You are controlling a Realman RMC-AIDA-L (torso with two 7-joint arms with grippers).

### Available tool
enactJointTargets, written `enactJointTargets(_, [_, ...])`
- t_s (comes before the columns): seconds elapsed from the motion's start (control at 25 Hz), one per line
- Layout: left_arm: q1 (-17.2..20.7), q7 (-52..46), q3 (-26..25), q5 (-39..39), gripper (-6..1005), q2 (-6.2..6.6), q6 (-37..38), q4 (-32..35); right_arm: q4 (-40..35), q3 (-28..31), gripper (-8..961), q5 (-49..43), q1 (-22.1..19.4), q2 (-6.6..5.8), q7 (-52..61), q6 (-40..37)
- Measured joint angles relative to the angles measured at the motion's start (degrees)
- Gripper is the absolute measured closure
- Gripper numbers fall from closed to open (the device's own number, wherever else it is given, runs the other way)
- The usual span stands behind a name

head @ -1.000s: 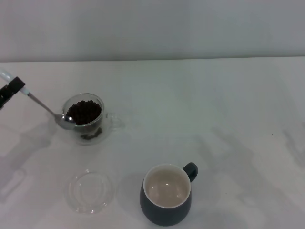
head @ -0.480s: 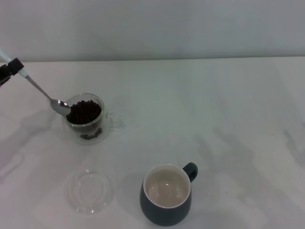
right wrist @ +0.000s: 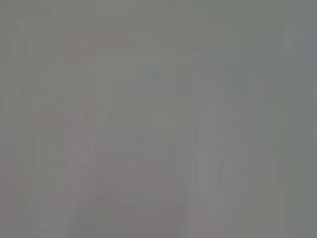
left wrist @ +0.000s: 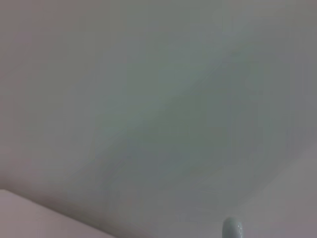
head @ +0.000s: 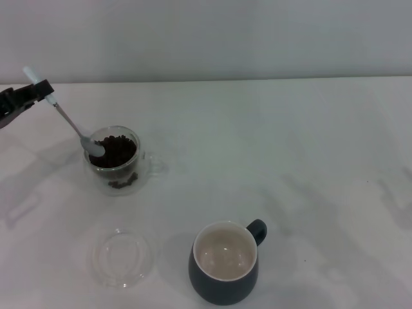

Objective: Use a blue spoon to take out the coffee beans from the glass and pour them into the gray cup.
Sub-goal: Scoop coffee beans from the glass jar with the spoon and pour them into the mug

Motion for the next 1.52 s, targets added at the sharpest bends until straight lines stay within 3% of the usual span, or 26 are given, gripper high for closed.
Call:
enactJointTargets(0.4, [-3.93, -3.15, 0.05, 6.70, 872, 0.12, -5.08, 1.75, 0.59, -0.85, 362, -0.51, -0.84, 0.01, 0.96, 0.07])
enactJointTargets(0.84, [-5.58, -3.05, 0.60, 12.28, 872, -0.75, -7.92, 2.45, 0.57, -0.65, 362, -0.51, -1.04, 0.00, 3.24, 0.05])
enactJointTargets(1.2, [-4.80, -2.61, 0.40, 13.80, 872, -3.22, -8.37, 4.03, 0.05, -1.07, 362, -0.51, -1.05, 0.09, 4.61, -0.63])
enactJointTargets(1.52, [-1.42, -2.49, -0.77, 11.54, 871, -4.33, -9.77, 4.11, 0.42, -1.12, 362, -0.50, -1.11, 0.05, 6.78, -2.57])
